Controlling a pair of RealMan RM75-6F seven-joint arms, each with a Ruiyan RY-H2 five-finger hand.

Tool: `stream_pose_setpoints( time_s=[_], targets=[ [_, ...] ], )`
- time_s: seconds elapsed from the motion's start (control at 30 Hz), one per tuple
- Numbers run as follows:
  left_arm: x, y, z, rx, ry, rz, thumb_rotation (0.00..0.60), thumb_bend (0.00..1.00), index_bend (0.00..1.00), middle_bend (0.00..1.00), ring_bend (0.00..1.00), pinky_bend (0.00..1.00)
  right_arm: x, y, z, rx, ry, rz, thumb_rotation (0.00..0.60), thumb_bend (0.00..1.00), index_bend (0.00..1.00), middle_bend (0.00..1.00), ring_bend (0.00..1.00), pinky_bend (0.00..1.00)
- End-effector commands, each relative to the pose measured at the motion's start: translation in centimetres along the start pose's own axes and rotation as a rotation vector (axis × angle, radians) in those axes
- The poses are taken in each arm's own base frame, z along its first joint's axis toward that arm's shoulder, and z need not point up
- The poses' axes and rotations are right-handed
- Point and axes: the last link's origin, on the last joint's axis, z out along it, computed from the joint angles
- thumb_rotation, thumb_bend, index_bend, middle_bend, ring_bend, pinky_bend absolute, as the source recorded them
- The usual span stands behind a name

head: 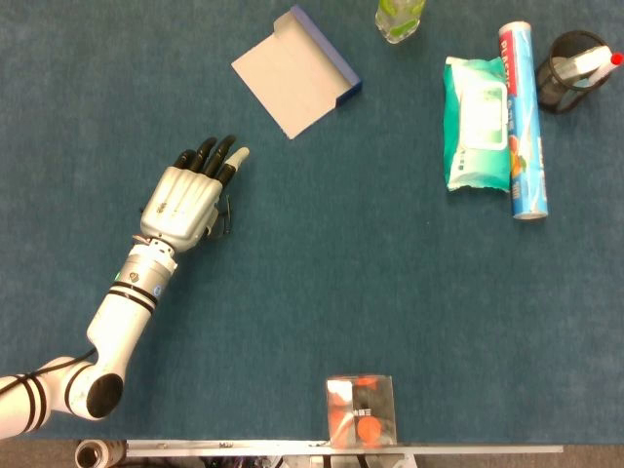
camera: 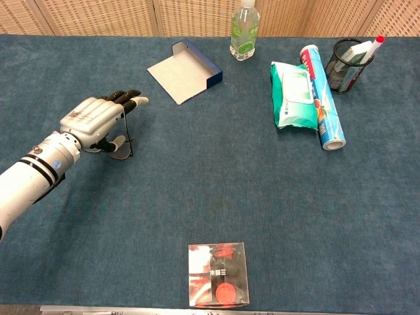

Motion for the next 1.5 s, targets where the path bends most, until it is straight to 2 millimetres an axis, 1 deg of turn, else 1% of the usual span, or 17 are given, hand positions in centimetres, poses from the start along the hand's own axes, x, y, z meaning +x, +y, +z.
stream_pose_setpoints(
  time_s=[0.03, 0.17, 0.27, 0.5, 0.67, 0.8, 0.9, 1.07, 1.17, 1.2, 1.3, 1.37, 1.5],
  targets=[
    [0.0, 0.0, 0.0, 0.0, -0.002, 0.001, 0.6, 0.42, 0.0, 0.0, 0.02, 0.16, 0.0, 0.0, 0.0, 0.0, 0.0, 0.0, 0.6, 0.25, 0.63, 0.5, 0.38, 0.39],
    [0.1, -0.1, -0.2, 0.004, 0.003, -0.003, 0.6, 0.42, 0.0, 0.0, 0.02, 0.16, 0.0, 0.0, 0.1, -0.001, 0.0, 0.001, 0.6, 0.25, 0.63, 0.5, 0.38, 0.39],
    [0.6, -0.4, -0.4, 0.011, 0.02, -0.01, 0.6, 0.42, 0.0, 0.0, 0.02, 0.16, 0.1, 0.0, 0.1, -0.001, 0.003, 0.0, 0.6, 0.25, 0.63, 0.5, 0.38, 0.39],
    [2.7, -1.8, -1.9, 0.048, 0.079, -0.029, 0.6, 0.42, 0.0, 0.0, 0.02, 0.16, 0.1, -0.1, 0.2, -0.001, 0.004, 0.0, 0.6, 0.25, 0.63, 0.5, 0.38, 0.39],
    [4.5, -3.7, -3.9, 0.096, 0.135, -0.054, 0.6, 0.42, 0.0, 0.0, 0.01, 0.16, 0.0, -0.2, 0.2, 0.003, 0.001, -0.002, 0.6, 0.25, 0.63, 0.5, 0.38, 0.39],
    [6.0, -5.1, -5.9, 0.124, 0.187, -0.082, 0.6, 0.42, 0.0, 0.0, 0.0, 0.16, -0.1, -0.4, 0.2, 0.007, -0.002, -0.004, 0.6, 0.25, 0.63, 0.5, 0.38, 0.39],
    [7.1, -5.6, -7.2, 0.125, 0.229, -0.096, 0.6, 0.42, 0.0, 0.0, 0.0, 0.16, -0.2, -0.5, 0.2, 0.011, -0.002, -0.005, 0.6, 0.25, 0.63, 0.5, 0.38, 0.39],
    [8.5, -5.3, -8.9, 0.091, 0.281, -0.129, 0.6, 0.34, 0.0, 0.0, 0.0, 0.16, -0.2, -0.6, 0.2, 0.013, -0.001, -0.006, 0.6, 0.25, 0.63, 0.5, 0.38, 0.39],
    [9.0, -4.6, -9.7, 0.054, 0.294, -0.172, 0.6, 0.3, 0.0, 0.0, 0.0, 0.16, -0.2, -0.6, 0.2, 0.013, -0.001, -0.007, 0.6, 0.25, 0.63, 0.5, 0.38, 0.39],
    [9.1, -4.2, -9.9, 0.036, 0.286, -0.211, 0.6, 0.29, 0.0, 0.0, 0.0, 0.16, -0.2, -0.6, 0.2, 0.014, -0.001, -0.007, 0.6, 0.25, 0.63, 0.5, 0.38, 0.39],
    [9.4, -3.1, -10.1, -0.013, 0.238, -0.342, 0.6, 0.28, 0.0, 0.0, 0.0, 0.16, -0.1, -0.7, 0.2, 0.015, 0.001, -0.006, 0.6, 0.25, 0.63, 0.5, 0.38, 0.39],
    [9.8, -2.5, -10.1, -0.039, 0.208, -0.399, 0.6, 0.27, 0.0, 0.0, 0.0, 0.16, -0.1, -0.7, 0.2, 0.015, 0.004, -0.006, 0.6, 0.25, 0.63, 0.5, 0.38, 0.39],
    [10.4, -1.5, -9.5, -0.082, 0.192, -0.419, 0.6, 0.26, 0.0, 0.0, 0.0, 0.16, 0.1, -0.6, 0.2, 0.013, 0.01, -0.003, 0.6, 0.25, 0.63, 0.5, 0.38, 0.39]
  ],
)
